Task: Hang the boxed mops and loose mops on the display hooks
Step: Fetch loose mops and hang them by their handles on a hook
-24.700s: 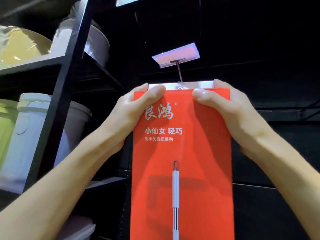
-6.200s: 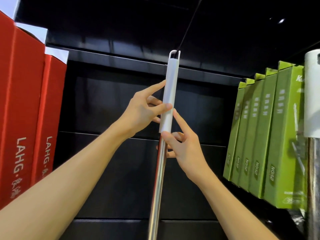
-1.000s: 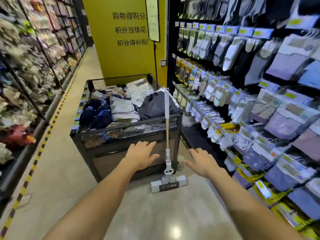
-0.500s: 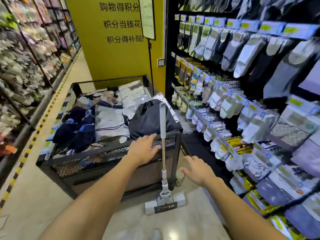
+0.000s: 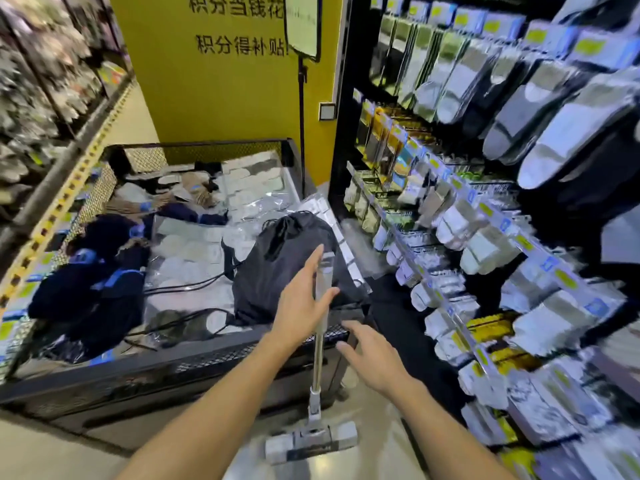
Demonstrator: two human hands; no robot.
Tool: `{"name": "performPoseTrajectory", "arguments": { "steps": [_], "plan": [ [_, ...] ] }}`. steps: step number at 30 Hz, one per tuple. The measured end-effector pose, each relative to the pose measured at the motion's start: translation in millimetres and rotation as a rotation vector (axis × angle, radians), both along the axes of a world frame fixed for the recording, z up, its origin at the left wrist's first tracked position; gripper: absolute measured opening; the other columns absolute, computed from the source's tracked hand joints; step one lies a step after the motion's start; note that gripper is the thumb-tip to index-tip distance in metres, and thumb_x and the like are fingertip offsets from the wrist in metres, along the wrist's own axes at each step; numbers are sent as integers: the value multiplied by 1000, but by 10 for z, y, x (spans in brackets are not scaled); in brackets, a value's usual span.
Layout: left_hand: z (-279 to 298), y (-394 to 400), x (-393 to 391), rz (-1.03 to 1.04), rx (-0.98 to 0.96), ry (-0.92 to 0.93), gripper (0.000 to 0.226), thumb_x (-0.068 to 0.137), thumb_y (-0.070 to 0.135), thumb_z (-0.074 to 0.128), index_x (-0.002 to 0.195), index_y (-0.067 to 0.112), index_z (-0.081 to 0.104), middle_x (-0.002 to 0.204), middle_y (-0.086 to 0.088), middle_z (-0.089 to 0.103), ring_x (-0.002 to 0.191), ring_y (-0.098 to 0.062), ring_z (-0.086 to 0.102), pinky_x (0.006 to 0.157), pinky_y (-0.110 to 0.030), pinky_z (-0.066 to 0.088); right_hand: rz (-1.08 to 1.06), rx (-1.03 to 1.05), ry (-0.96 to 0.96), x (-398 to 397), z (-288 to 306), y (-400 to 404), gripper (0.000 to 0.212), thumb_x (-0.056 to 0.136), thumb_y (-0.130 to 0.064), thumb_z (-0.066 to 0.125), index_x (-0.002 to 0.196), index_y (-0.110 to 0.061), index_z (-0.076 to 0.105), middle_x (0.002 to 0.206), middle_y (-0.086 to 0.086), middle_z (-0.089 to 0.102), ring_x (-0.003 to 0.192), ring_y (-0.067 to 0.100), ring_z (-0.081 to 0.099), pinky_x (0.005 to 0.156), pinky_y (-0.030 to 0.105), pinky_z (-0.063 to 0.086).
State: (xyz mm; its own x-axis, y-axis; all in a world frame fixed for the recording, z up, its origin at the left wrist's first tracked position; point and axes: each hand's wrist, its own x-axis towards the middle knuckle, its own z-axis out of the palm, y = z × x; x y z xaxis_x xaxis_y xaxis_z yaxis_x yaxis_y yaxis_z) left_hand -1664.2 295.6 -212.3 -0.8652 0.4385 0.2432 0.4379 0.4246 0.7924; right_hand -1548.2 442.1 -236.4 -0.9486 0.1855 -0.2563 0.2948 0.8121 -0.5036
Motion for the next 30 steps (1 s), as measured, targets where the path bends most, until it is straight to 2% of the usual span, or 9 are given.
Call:
{"name": "performPoseTrajectory", "arguments": {
  "steps": [4, 6, 11, 15, 17, 20, 22, 25, 30],
  "plan": [
    [-103, -20, -67, -15, 49, 56, 88, 103, 26, 67, 155, 66, 10, 150, 5, 59, 132, -16, 63, 104, -44, 56, -44, -153, 86, -291, -93, 55, 48, 105, -39, 54, 151, -25, 47, 149, -2, 57, 137, 18, 53, 110, 39, 46],
    [-136, -32, -74, -4, 45, 76, 90, 102, 27, 69, 154, 69, 8, 147, 4, 62, 129, -14, 65, 104, -44, 56, -62, -218, 115, -391, -165, 76, 48, 104, -33, 58, 150, -23, 49, 146, -1, 59, 135, 19, 55, 110, 40, 46],
    [-224, 4, -54, 16, 96, 115, 87, 101, 22, 70, 158, 62, 17, 127, 11, 68, 102, -11, 73, 95, -40, 60, -82, -313, 144, -484, -369, 125, 46, 102, -28, 63, 146, -22, 54, 139, -1, 64, 130, 17, 58, 109, 37, 48],
    [-286, 10, -28, 72, 145, 113, 80, 102, 19, 68, 161, 51, 25, 121, -1, 72, 90, -30, 72, 91, -45, 60, -73, -358, 140, -434, -553, 141, 40, 102, -35, 63, 141, -30, 57, 132, -8, 67, 123, 11, 62, 105, 39, 53],
    [-250, 14, 5, 109, 187, 74, 77, 101, 15, 70, 160, 45, 31, 105, -1, 72, 92, -25, 72, 94, -43, 59, -66, -363, 148, -417, -644, 148, 40, 101, -38, 62, 140, -34, 56, 131, -7, 69, 122, 13, 63, 103, 44, 54],
    [-175, 19, 141, 162, 230, 36, 74, 99, 8, 71, 158, 39, 39, 101, 4, 71, 101, -11, 72, 101, -35, 58, -14, -355, 176, -394, -706, 122, 38, 98, -46, 59, 135, -43, 52, 128, -8, 70, 121, 17, 65, 98, 47, 55],
    [-113, 34, 260, 174, 236, 28, 75, 99, 7, 71, 158, 41, 39, 106, 4, 72, 105, -12, 72, 101, -37, 58, 21, -369, 194, -381, -674, 87, 36, 95, -53, 54, 130, -48, 51, 126, -10, 70, 119, 17, 65, 95, 48, 56],
    [-13, 35, 431, 233, 256, 59, 75, 98, 7, 72, 157, 40, 41, 111, 12, 73, 104, -16, 73, 96, -41, 60, 46, -419, 242, -322, -597, 41, 32, 100, -44, 60, 132, -38, 60, 123, -8, 72, 115, 17, 68, 95, 48, 56],
    [270, -24, 786, 357, 299, 133, 72, 97, 9, 74, 155, 39, 45, 97, 25, 69, 93, -13, 72, 86, -30, 61, 156, -488, 275, -122, -397, -58, 39, 99, -56, 49, 134, -40, 54, 124, -11, 71, 114, 13, 67, 97, 46, 55]
  ]
}}
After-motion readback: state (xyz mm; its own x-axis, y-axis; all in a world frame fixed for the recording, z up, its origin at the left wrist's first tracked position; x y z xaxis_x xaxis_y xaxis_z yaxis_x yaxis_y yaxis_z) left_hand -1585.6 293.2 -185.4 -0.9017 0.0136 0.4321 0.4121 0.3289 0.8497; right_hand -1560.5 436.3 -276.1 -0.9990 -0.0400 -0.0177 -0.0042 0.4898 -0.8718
